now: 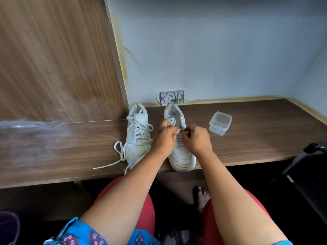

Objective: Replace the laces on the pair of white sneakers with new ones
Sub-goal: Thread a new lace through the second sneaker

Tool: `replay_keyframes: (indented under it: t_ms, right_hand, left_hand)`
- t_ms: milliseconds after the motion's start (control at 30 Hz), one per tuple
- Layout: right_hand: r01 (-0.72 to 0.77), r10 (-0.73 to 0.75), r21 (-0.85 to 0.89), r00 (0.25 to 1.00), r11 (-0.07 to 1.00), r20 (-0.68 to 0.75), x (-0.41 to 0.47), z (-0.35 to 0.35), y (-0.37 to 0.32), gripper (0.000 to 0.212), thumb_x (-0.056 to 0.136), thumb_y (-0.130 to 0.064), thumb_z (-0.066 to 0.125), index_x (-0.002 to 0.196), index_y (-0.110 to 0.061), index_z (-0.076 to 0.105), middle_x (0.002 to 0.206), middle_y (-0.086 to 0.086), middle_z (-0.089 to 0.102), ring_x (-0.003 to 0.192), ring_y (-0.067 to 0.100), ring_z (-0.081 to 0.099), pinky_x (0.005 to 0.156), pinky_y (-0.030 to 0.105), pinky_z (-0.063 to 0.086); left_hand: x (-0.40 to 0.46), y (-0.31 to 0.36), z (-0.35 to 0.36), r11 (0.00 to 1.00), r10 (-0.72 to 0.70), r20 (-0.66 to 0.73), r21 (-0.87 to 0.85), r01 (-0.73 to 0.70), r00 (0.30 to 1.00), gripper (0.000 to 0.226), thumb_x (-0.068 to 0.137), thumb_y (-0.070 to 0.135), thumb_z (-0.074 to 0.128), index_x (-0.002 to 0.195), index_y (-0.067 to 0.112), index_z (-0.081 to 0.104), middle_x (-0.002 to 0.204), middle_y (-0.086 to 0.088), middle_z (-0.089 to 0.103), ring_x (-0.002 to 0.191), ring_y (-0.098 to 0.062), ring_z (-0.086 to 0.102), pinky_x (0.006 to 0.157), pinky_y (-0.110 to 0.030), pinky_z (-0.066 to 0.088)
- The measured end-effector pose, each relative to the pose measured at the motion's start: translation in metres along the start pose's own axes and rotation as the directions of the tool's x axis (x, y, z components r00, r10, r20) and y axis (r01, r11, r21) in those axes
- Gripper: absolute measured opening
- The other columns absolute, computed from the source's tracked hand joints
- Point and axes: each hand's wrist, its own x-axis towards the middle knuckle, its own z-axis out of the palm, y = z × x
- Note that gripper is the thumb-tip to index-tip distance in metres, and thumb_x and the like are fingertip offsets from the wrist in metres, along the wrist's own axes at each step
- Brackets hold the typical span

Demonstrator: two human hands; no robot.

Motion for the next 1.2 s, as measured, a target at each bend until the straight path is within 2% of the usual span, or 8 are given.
replay_keyframes:
  t_ms: [167, 333, 467, 767, 933, 1100, 1167, 1200]
  right_hand:
    - [-0.030, 0.030, 0.101, 1.000, 0.994, -0.007, 0.003, -0.001, 0.006, 0.023, 0.085, -0.011, 0.060, 0.105, -0.007, 0.070, 0.090, 0.008, 0.071, 0.083, 0.020, 0.063, 0.073, 0.023, 0.044]
    - [-0.054, 0.052, 0.147, 0.998, 0.988, 0.017, 0.004, -0.001, 0.008, 0.023, 0.087, -0.006, 0.058, 0.107, -0.008, 0.069, 0.081, 0.000, 0.062, 0.075, 0.012, 0.058, 0.065, 0.012, 0.037]
    - [-0.048, 0.046, 0.167, 0.999, 0.985, 0.011, 0.004, -0.001, 0.009, 0.022, 0.086, -0.004, 0.057, 0.104, -0.008, 0.069, 0.077, -0.001, 0.061, 0.067, 0.005, 0.052, 0.054, 0.000, 0.035]
    - [-0.067, 0.067, 0.230, 0.998, 0.971, 0.008, 0.005, 0.003, 0.014, 0.019, 0.088, -0.006, 0.059, 0.103, -0.011, 0.070, 0.085, 0.002, 0.068, 0.076, 0.011, 0.059, 0.060, 0.008, 0.040]
    - [-0.234, 0.193, 0.435, 0.972, 0.869, 0.137, 0.005, -0.002, 0.024, 0.009, 0.085, -0.012, 0.069, 0.084, -0.021, 0.071, 0.086, 0.003, 0.072, 0.085, 0.019, 0.068, 0.085, 0.038, 0.057]
    - [-0.190, 0.166, 0.180, 0.976, 0.965, 0.140, 0.007, -0.007, 0.025, 0.006, 0.091, -0.017, 0.059, 0.088, -0.018, 0.064, 0.091, 0.004, 0.067, 0.086, 0.019, 0.062, 0.080, 0.033, 0.052]
    - [-0.338, 0.361, 0.422, 0.932, 0.841, 0.026, 0.016, -0.021, 0.030, 0.014, 0.094, -0.010, 0.047, 0.089, -0.019, 0.057, 0.097, 0.009, 0.068, 0.090, 0.025, 0.065, 0.085, 0.041, 0.054]
    - [-0.374, 0.510, 0.676, 0.860, 0.635, -0.003, 0.022, -0.033, 0.033, 0.017, 0.096, -0.007, 0.043, 0.089, -0.018, 0.054, 0.097, 0.011, 0.067, 0.089, 0.025, 0.065, 0.086, 0.042, 0.055]
  left_hand:
    - [-0.001, -0.001, 0.005, 1.000, 0.028, 0.075, -0.013, -0.027, 0.997, 0.016, 0.092, 0.009, 0.059, 0.102, 0.003, 0.070, 0.090, -0.006, 0.055, 0.080, -0.020, 0.055, 0.073, -0.030, 0.047]
    - [0.004, 0.000, 0.001, 0.992, -0.080, -0.024, -0.103, 0.078, 0.996, 0.004, 0.081, 0.011, 0.073, 0.085, 0.011, 0.071, 0.084, 0.000, 0.070, 0.073, -0.004, 0.056, 0.061, -0.003, 0.036]
    - [0.006, -0.001, 0.006, 0.992, -0.111, 0.032, -0.051, 0.113, 0.993, 0.001, 0.083, 0.013, 0.072, 0.084, 0.013, 0.072, 0.094, -0.001, 0.062, 0.084, -0.012, 0.058, 0.074, -0.025, 0.047]
    - [0.019, 0.000, 0.012, 0.979, -0.194, 0.157, -0.036, 0.202, 0.968, 0.005, 0.083, 0.016, 0.072, 0.086, 0.012, 0.072, 0.094, 0.001, 0.053, 0.083, -0.012, 0.052, 0.072, -0.019, 0.036]
    - [0.023, -0.001, 0.012, 0.957, -0.223, 0.195, -0.143, 0.252, 0.955, 0.008, 0.078, 0.021, 0.079, 0.080, 0.015, 0.075, 0.071, 0.013, 0.051, 0.073, -0.007, 0.051, 0.068, -0.020, 0.038]
    - [0.022, -0.004, 0.012, 0.987, -0.157, 0.212, -0.005, 0.162, 0.965, 0.016, 0.087, 0.030, 0.069, 0.089, 0.015, 0.071, 0.088, 0.005, 0.049, 0.079, -0.011, 0.051, 0.072, -0.023, 0.039]
    - [0.022, -0.004, 0.010, 0.991, -0.136, 0.237, 0.048, 0.128, 0.962, 0.020, 0.091, 0.032, 0.063, 0.092, 0.013, 0.069, 0.091, 0.005, 0.045, 0.082, -0.014, 0.051, 0.074, -0.025, 0.039]
    - [0.022, -0.004, 0.009, 0.991, -0.134, 0.251, 0.054, 0.124, 0.959, 0.020, 0.092, 0.032, 0.061, 0.093, 0.013, 0.068, 0.092, 0.004, 0.044, 0.084, -0.015, 0.052, 0.075, -0.026, 0.039]
